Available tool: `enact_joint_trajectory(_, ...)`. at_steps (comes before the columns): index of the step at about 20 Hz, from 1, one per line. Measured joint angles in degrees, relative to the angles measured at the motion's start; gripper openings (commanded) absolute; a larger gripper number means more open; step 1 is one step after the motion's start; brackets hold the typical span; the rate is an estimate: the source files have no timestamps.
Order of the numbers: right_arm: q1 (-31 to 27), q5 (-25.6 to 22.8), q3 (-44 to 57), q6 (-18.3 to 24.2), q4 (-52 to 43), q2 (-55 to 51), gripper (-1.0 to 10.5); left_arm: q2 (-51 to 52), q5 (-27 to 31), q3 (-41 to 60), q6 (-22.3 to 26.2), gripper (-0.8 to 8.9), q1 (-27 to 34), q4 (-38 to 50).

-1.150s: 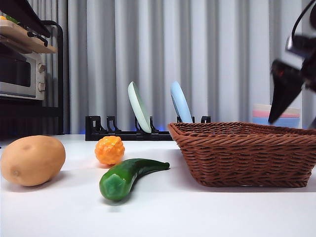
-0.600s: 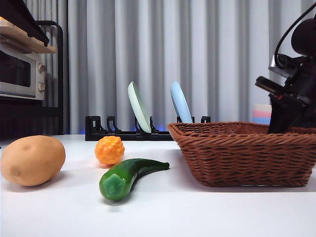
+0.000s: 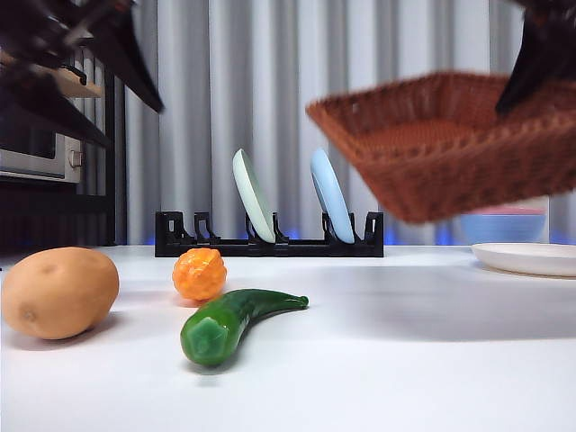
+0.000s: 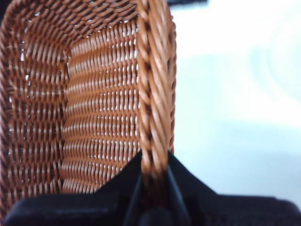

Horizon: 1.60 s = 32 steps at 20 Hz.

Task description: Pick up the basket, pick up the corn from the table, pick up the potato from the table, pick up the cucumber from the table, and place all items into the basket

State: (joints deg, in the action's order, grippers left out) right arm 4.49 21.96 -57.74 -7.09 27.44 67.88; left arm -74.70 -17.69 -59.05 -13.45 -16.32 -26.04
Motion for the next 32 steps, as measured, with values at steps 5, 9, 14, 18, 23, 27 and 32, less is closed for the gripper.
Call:
enact_joint_trajectory(5, 0.0, 0.0, 0.0, 0.0, 1.6, -6.0, -0.1, -16.9, 5.3, -11.2, 0.9, 3.86, -5.3, -4.0)
enact_joint_trajectory(9, 0.0, -0.1, 0.0, 0.0, 3.1, -7.0, -0.1, -27.3, 7.7, -16.1, 1.0, 3.86, -7.3, -5.4)
enact_joint_trajectory(14, 0.0, -0.1, 0.0, 0.0, 4.1, -7.0, -0.1, -32.8, 11.5, -16.3, 1.0, 3.71, -9.0, -6.9)
enact_joint_trajectory(18, 0.0, -0.1, 0.0, 0.0, 4.1, -7.0, -0.1, -32.8, 11.6, -16.3, 2.9, -0.08, -9.5, -6.2)
enact_joint_trajectory(23, 0.0, -0.1, 0.0, -0.3, 3.2, -4.3, -0.1, -27.4, 11.6, -16.3, 5.5, -0.08, -9.5, -6.7)
enact_joint_trajectory(27, 0.8, -0.1, 0.0, -2.8, 0.2, 2.2, -0.1, -11.6, 11.6, -19.3, 5.5, -0.08, -9.2, -5.6)
enact_joint_trajectory(32, 5.6, -0.1, 0.0, -9.2, -4.9, 11.7, -0.1, -0.1, 11.6, -19.7, 5.5, -0.08, -13.0, -4.9)
